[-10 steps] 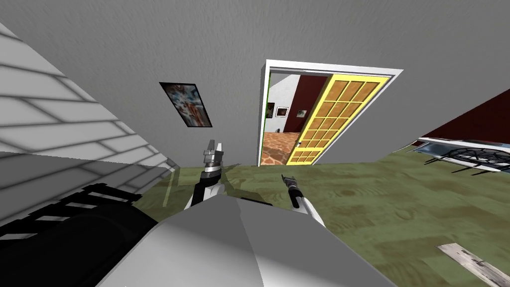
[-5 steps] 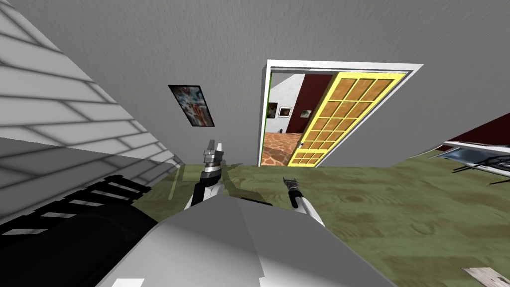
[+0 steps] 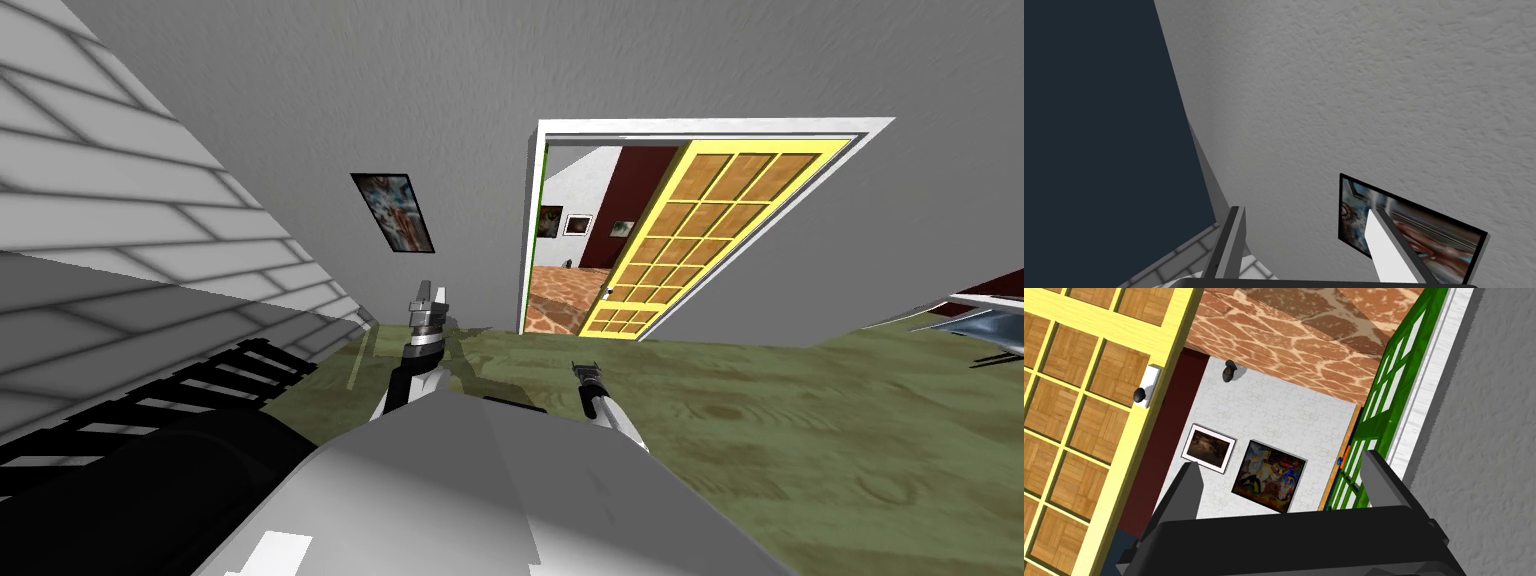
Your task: Push the door open
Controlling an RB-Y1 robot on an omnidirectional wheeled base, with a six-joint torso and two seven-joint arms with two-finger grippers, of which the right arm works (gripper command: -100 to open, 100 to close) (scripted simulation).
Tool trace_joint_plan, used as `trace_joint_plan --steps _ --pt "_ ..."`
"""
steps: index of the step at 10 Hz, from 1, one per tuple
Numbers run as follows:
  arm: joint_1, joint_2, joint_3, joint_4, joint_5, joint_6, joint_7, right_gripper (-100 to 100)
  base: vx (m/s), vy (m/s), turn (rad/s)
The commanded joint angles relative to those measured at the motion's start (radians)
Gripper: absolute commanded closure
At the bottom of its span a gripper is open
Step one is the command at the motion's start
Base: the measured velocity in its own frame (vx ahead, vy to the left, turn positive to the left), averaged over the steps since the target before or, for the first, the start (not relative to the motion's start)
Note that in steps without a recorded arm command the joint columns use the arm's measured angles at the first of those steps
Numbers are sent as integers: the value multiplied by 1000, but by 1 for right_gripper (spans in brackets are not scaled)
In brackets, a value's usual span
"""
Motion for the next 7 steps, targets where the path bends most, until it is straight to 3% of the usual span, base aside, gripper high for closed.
trace_joint_plan --steps 1,7 --pt "-7 -13 4 31 33 29 18 -100 -1 -128 146" --pt "-32 -26 8 114 132 94 58 -100 -1 -93 78"
